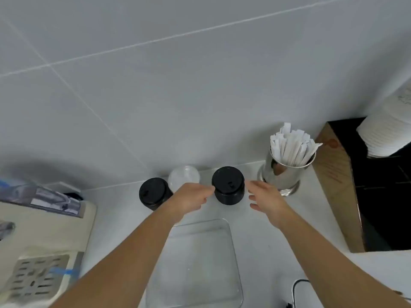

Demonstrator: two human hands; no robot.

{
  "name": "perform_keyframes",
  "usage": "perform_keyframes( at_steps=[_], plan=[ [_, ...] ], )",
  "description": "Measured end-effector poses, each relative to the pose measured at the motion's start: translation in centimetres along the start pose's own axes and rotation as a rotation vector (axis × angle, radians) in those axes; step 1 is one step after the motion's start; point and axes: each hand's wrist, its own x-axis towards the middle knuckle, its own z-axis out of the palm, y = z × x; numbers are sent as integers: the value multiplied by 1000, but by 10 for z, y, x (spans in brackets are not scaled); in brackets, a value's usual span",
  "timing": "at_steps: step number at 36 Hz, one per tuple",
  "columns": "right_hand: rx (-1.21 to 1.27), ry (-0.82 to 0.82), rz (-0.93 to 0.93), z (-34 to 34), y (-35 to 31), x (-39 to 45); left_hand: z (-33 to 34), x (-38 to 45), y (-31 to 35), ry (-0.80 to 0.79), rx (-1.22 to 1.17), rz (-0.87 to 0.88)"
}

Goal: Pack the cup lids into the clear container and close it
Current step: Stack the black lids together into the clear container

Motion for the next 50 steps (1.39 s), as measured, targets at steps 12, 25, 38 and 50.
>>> perform_keyframes(
  at_steps=[12, 25, 38, 50],
  plan=[
    [38, -31, 46, 8, 1, 26, 26, 26, 6, -39, -257, -94],
    [113, -36, 39, 12, 5, 31, 41, 31, 5, 1, -412, -81],
    [225, -7, 50, 15, 7, 18, 41, 17, 7, 30, -425, -14],
    [282, 5, -50, 17, -12, -30, 43, -38, 6, 97, -516, 153]
  ],
)
